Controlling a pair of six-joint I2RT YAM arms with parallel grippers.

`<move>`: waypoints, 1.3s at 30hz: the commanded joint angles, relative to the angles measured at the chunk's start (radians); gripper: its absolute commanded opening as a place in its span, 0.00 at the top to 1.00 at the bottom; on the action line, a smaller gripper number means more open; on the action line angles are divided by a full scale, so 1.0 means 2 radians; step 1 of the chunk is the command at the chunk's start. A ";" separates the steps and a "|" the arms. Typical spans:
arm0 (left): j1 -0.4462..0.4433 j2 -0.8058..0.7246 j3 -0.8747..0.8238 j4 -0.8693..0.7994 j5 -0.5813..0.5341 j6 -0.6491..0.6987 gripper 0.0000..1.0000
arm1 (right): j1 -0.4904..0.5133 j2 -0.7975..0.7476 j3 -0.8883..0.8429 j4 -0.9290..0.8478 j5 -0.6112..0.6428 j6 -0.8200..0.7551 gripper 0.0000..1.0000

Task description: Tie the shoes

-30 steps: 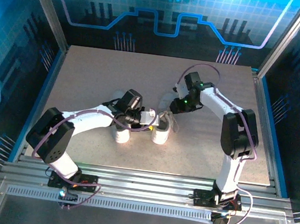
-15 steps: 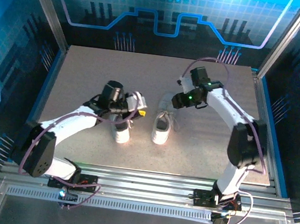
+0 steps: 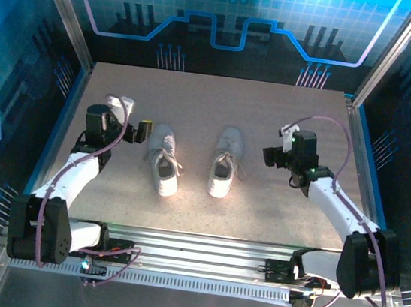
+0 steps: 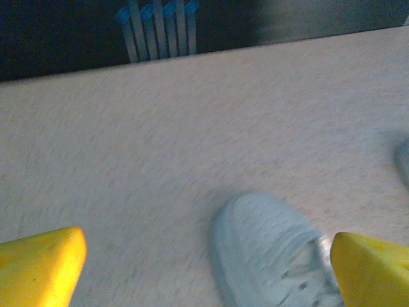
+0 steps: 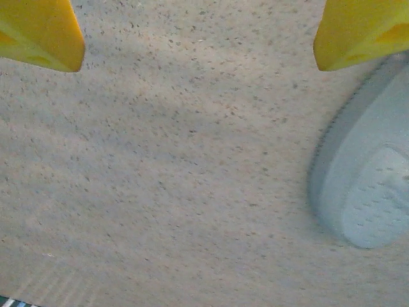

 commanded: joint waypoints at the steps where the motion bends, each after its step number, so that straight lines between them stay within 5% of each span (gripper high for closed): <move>1: 0.018 0.003 -0.033 0.052 -0.035 -0.072 0.01 | -0.012 -0.015 -0.047 0.152 0.025 -0.002 0.03; 14: 0.012 0.073 -0.123 0.256 -0.001 -0.102 0.01 | -0.021 0.027 -0.142 0.347 0.046 -0.033 0.00; 18: -0.003 0.112 -0.137 0.332 0.003 -0.100 0.01 | -0.035 0.043 -0.168 0.409 0.005 -0.019 0.00; 29: -0.041 0.167 -0.134 0.366 -0.043 -0.065 0.01 | -0.049 0.147 -0.184 0.530 -0.008 -0.006 0.00; 39: -0.041 0.171 -0.129 0.362 -0.085 -0.081 0.01 | -0.071 0.144 -0.160 0.477 -0.039 0.011 0.00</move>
